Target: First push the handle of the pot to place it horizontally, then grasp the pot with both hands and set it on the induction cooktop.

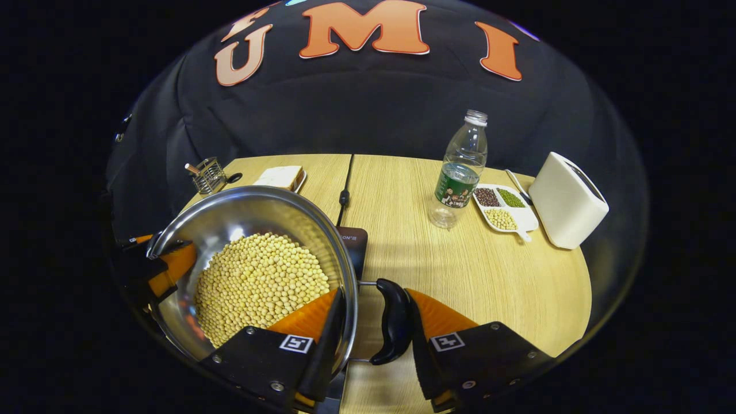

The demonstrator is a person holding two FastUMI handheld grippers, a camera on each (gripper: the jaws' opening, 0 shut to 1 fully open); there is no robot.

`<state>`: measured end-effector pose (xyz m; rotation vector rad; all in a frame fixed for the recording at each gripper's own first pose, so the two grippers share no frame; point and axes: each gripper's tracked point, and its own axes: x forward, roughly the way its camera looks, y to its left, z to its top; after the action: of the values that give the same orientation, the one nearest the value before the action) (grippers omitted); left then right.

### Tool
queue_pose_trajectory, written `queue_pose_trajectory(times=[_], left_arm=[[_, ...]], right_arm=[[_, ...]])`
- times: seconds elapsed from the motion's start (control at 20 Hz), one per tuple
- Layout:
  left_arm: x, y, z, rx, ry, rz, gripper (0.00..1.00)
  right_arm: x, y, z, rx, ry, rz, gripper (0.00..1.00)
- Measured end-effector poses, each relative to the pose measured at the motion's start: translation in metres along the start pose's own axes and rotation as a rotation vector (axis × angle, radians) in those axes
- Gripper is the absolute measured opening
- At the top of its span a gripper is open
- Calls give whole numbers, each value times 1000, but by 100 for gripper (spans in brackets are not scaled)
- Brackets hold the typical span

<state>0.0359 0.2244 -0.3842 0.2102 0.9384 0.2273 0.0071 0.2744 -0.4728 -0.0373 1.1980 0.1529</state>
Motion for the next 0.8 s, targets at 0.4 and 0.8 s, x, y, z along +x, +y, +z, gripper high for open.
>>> queue_pose_trajectory(times=[0.4,0.8], left_arm=[[5,1,-5,-9,-13,-28,92],[-48,26,56,-16,-219,122,88]], right_arm=[[-3,2,0,-18,-11,25,64],[-68,-28,44,50,-231,115,67]])
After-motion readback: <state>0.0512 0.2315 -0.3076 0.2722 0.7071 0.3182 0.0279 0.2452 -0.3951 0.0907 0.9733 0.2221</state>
